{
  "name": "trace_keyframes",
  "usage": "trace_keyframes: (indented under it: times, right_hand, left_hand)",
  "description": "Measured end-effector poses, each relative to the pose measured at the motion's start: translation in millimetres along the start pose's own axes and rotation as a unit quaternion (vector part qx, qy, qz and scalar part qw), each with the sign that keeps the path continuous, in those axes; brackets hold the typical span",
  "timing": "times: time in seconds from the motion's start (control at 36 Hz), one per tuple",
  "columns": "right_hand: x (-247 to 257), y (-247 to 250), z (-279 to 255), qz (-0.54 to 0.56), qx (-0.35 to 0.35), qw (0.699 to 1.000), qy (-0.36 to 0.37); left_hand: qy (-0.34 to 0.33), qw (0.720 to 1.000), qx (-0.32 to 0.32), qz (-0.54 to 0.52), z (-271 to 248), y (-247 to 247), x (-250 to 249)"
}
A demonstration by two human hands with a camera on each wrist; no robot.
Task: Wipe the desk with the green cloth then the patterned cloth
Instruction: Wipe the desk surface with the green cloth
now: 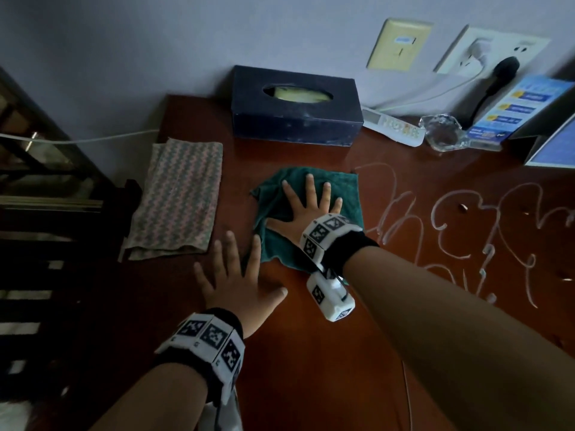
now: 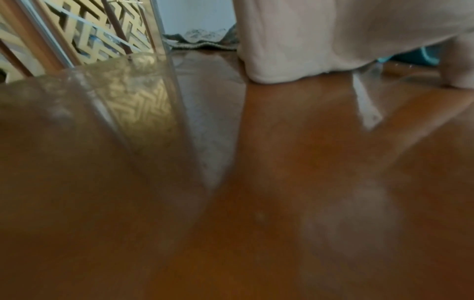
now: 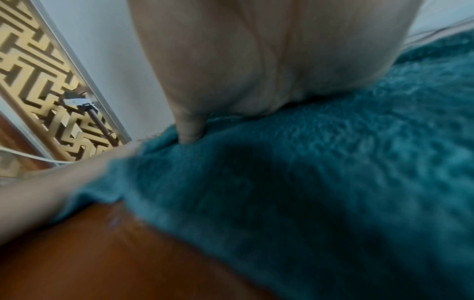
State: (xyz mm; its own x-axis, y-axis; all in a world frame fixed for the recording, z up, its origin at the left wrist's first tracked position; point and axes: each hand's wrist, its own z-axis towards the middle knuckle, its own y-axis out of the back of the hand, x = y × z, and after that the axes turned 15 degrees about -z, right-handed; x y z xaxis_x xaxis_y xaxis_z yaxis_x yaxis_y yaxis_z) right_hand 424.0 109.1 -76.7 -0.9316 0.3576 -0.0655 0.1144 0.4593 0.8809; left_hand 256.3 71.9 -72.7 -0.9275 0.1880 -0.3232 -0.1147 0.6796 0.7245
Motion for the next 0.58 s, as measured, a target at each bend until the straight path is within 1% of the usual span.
trace_keyframes:
  times: [0.22,0.44,0.53,0.58]
  right_hand:
    - [0,14,24,0.046,-0.005,0.997,-0.055]
    - [-22,24,32,0.084,0.005,0.987,-0.136]
    - [-30,29,31,0.089,0.011,0.987,-0.130]
    - [-37,31,27,0.072,-0.020,0.993,-0.093]
  left_hand:
    - [0.014,1.000,0.023,0.006,2,3,-3]
    - [0.019,0.999,0.043,0.003,1,6,-5]
    - [0.020,0.999,0.050,0.002,1,8,-6]
    - [0.020,0.998,0.053,-0.002,0,8,-6]
